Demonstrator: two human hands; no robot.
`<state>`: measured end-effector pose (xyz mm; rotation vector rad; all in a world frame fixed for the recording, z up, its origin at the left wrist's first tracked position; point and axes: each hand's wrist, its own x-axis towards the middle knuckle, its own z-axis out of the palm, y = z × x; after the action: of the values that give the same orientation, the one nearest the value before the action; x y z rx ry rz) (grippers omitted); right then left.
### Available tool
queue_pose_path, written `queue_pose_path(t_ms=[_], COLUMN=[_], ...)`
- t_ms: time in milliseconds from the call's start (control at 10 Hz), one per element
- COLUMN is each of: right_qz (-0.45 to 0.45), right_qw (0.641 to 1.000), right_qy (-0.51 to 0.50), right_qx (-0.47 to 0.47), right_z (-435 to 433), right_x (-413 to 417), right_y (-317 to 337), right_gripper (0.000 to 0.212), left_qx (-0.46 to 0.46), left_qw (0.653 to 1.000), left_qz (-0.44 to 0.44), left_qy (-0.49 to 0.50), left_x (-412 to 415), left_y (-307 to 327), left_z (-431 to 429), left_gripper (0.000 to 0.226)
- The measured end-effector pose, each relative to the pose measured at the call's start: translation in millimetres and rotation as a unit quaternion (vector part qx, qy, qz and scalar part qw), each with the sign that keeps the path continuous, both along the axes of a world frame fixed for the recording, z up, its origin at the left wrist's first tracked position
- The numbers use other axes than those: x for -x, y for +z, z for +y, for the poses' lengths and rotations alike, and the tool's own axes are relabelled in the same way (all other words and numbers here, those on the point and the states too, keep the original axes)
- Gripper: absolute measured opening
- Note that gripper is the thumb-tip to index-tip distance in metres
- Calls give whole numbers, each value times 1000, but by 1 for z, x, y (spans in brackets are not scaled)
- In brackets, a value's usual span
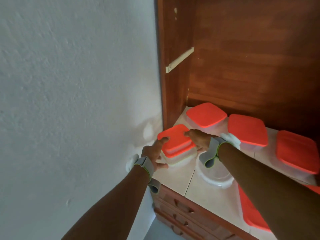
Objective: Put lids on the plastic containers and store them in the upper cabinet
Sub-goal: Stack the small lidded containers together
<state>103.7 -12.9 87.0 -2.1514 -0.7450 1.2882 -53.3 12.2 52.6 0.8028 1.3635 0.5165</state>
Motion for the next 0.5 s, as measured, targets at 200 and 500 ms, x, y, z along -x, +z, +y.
queue_pose_path(t_ms=[200,500], right_qz=[42,156], right_qw=[994,929], right_qy=[-63,-283], right_qx=[-80,-181], right_z=[3,24], right_x=[-18,-35], right_y=[-4,-15], right_gripper=[43,22], left_qx=[-29,-26], left_qw=[993,975], left_qz=[59,95], left_qy=[-98,-201], left_x=[-44,-74], left_y=[12,17], left_z=[51,82], left_gripper=[79,72])
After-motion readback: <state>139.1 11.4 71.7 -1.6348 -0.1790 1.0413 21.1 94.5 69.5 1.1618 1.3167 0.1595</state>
